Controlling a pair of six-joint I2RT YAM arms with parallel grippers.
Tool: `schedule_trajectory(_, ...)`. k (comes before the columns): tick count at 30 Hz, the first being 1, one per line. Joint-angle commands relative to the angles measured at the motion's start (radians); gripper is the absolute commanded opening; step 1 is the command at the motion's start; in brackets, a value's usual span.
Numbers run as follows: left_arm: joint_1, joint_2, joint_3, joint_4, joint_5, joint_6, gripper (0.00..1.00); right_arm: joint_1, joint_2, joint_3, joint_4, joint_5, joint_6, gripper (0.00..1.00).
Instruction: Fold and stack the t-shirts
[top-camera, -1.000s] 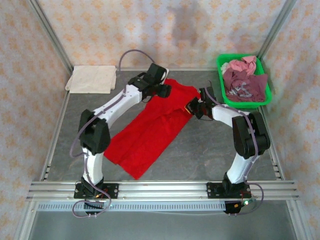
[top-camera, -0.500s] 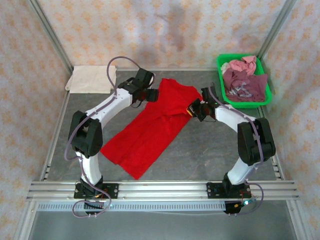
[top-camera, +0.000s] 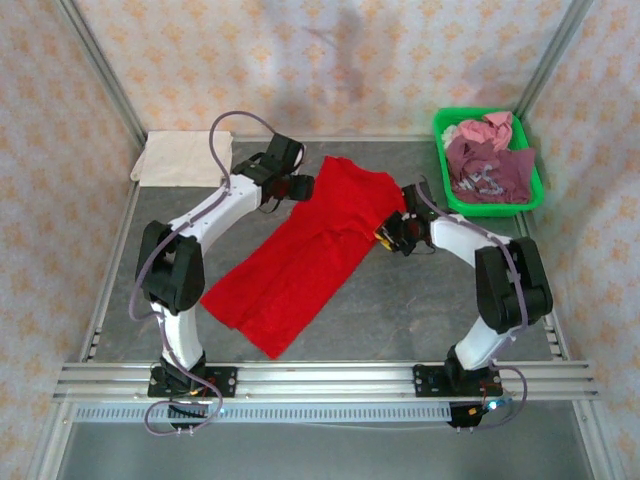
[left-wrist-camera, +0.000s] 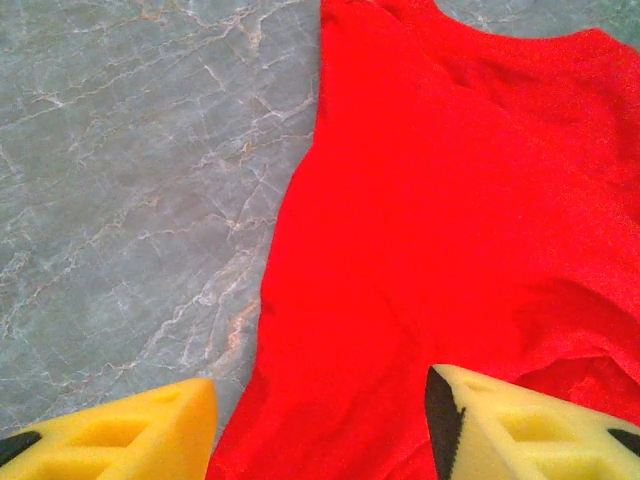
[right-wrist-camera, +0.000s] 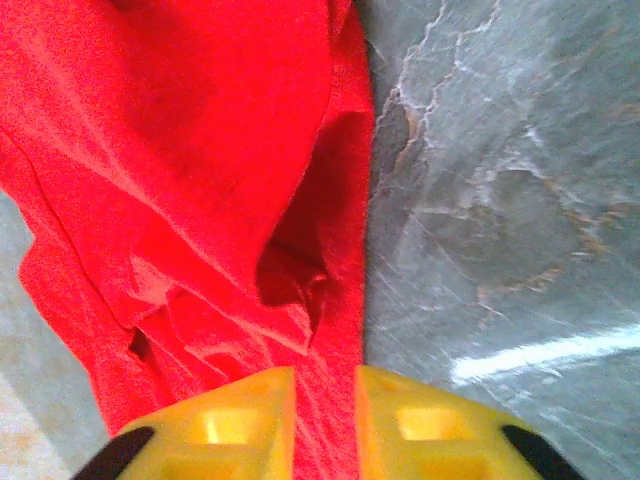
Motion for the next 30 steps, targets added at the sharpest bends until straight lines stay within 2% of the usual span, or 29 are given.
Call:
schedule_trajectory(1,0.018,0.046,0.069,-0.034,0.021,0.016,0.58,-0.008,-0.085,0.061,-0.107,0.126,-0.071,0.27)
schedule_trajectory(4,0.032,0.102,0.118,-0.061,0.033,0.024,0.59,-0.016,-0.057,0.152,-0.140,0.197,-0.126,0.28)
schedule_trajectory(7,0.038,0.162,0.164,-0.116,0.007,0.028,0.58,-0.006,0.051,0.285,-0.193,0.244,-0.190,0.19)
schedule_trajectory(12,0.067,0.165,0.073,-0.100,0.053,-0.013,0.58,0.018,0.239,0.454,-0.235,0.282,-0.235,0.03)
schedule_trajectory(17,0.084,0.124,-0.076,-0.086,0.064,-0.033,0.58,0.049,0.381,0.575,-0.289,0.298,-0.249,0.02)
schedule_trajectory(22,0.095,0.072,-0.225,-0.088,0.075,-0.073,0.57,0.057,0.486,0.622,-0.291,0.295,-0.240,0.02)
schedule_trajectory(28,0.098,-0.121,-0.400,-0.019,0.240,-0.161,0.57,0.057,0.645,0.719,-0.225,0.282,-0.233,0.02)
schedule_trajectory(30,0.098,-0.207,-0.440,0.016,0.278,-0.197,0.57,0.055,0.716,0.812,-0.212,0.247,-0.222,0.02)
